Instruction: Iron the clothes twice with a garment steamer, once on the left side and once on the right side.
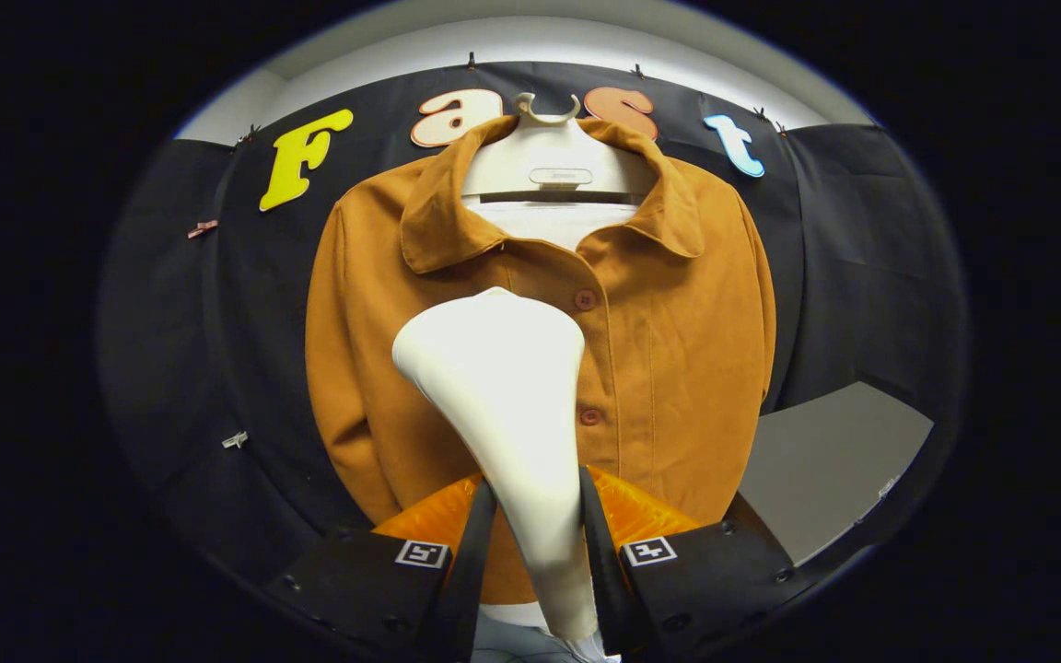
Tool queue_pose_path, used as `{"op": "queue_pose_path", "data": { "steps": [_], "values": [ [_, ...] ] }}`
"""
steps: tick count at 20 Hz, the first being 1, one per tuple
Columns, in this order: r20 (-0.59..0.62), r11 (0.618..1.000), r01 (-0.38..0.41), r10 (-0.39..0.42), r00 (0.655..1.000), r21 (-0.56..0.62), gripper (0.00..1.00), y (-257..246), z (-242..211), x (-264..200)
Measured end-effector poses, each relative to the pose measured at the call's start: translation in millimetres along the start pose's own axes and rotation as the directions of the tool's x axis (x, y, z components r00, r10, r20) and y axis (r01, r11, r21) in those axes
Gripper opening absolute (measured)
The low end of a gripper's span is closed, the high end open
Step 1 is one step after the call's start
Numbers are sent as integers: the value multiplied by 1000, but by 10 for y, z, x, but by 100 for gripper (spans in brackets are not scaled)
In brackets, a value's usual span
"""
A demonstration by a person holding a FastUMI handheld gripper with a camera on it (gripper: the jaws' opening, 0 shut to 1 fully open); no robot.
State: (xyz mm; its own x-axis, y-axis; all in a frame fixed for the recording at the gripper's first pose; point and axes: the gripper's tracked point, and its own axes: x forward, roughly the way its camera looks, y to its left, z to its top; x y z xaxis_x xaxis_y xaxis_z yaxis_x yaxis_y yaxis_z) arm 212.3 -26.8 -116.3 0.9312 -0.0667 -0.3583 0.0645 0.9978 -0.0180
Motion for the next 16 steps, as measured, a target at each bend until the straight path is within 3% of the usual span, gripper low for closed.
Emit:
{"op": "queue_pose_path", "data": {
  "steps": [16],
  "values": [
    [-140, 1000, -4, 1, 990, -22, 54, 95, -358, 237]
  ]
}}
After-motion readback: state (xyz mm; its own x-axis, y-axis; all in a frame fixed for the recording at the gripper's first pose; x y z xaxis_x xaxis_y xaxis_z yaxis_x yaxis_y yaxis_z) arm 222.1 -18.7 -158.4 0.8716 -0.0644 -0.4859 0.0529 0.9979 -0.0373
